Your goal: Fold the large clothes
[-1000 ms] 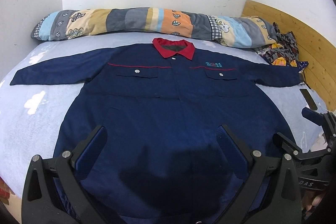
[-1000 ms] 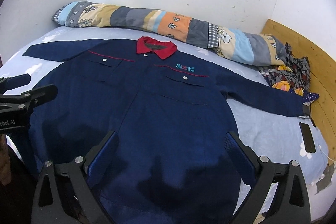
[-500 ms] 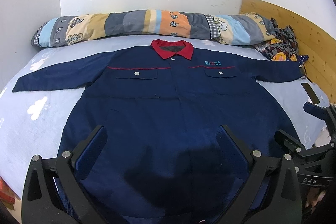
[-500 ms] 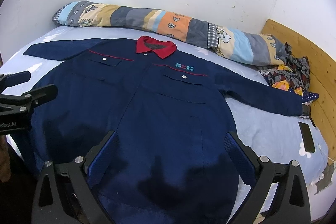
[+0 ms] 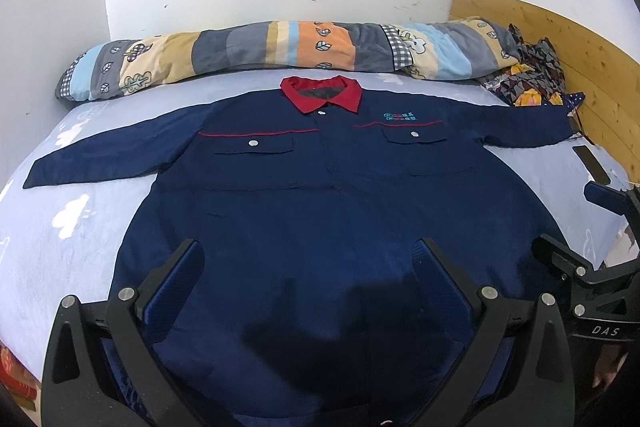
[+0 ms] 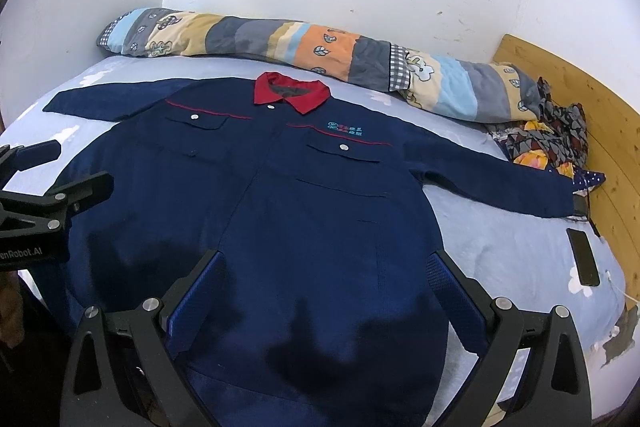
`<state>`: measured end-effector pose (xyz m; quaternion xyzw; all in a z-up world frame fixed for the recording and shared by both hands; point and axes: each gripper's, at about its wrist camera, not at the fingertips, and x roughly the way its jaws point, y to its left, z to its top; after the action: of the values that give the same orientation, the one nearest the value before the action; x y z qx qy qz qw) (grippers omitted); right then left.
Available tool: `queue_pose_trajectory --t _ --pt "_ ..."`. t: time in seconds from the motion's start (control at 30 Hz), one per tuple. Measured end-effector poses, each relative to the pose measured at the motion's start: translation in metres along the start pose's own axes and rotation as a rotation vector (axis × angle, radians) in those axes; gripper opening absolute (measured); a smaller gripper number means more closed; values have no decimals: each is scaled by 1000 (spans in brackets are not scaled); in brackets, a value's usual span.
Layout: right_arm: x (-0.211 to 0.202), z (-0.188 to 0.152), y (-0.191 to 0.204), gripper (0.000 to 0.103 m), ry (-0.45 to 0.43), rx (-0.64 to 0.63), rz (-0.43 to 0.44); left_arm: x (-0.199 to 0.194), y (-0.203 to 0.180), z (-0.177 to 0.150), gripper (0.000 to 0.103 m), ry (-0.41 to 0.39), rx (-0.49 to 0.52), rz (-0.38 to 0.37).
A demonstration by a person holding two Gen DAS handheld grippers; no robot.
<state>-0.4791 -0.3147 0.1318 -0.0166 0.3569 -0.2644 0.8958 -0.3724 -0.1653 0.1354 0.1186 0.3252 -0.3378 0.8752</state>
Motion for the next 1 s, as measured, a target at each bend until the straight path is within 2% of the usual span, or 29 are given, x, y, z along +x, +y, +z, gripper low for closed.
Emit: queue_pose_trajectory --t 0.27,0.43,0.5,0.57,0.67,0.77,0.87,1.0 --pt "0 -2 -6 101 2 15 11 4 -6 1 103 5 15 -4" --pt "2 0 -19 101 18 57 37 23 -13 12 103 10 22 11" --pt "8 0 -38 101 41 135 61 36 -15 20 103 12 14 14" --pt "14 -2 -69 100 69 276 115 49 -19 28 103 9 20 30" --pt "25 -16 -133 100 97 565 198 71 -26 40 103 20 21 39" --pt "31 -36 -192 100 90 805 207 82 -27 45 103 48 -3 10" --pt "32 -51 -242 101 66 941 166 83 -28 49 103 55 -20 -32" --pt "34 -53 -293 101 14 977 146 83 -36 53 103 51 -18 -63"
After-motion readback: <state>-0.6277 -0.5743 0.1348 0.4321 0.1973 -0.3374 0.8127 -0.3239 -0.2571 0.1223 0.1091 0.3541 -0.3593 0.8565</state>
